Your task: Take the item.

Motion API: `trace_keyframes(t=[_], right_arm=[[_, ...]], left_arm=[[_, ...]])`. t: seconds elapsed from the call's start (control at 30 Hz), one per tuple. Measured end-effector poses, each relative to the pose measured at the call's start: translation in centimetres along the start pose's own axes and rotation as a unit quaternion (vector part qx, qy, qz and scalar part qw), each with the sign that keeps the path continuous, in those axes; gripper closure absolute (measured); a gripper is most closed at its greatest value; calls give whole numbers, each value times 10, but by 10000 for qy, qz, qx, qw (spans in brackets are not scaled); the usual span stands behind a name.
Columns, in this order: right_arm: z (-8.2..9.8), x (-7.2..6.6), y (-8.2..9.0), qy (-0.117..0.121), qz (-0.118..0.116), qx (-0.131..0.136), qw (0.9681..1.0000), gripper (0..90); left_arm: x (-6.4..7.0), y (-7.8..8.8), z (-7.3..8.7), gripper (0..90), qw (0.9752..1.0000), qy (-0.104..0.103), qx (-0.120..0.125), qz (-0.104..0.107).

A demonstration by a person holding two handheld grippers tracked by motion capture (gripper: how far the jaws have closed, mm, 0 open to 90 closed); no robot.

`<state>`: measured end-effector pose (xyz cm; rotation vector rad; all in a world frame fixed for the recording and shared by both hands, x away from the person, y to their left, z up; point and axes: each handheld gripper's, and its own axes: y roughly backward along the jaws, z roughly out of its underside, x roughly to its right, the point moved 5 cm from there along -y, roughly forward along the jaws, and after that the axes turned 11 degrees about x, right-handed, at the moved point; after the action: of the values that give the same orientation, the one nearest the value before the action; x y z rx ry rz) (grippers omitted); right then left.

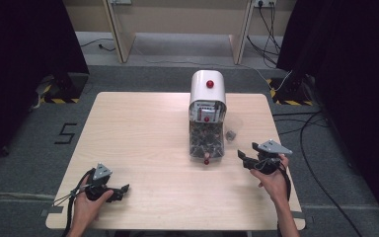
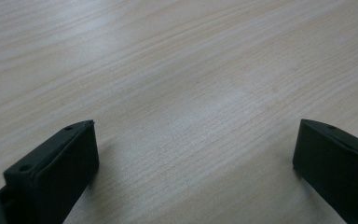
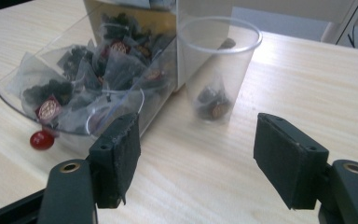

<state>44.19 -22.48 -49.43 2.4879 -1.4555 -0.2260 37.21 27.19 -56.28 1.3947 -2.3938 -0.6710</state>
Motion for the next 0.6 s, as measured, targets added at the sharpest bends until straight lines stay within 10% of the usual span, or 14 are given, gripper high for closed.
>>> trace_keyframes(t=[0.6], right_arm=[[20, 3, 15, -19, 174, -275, 9995, 246]], left_arm=[[0, 0, 0, 0, 10000, 2, 1, 0]])
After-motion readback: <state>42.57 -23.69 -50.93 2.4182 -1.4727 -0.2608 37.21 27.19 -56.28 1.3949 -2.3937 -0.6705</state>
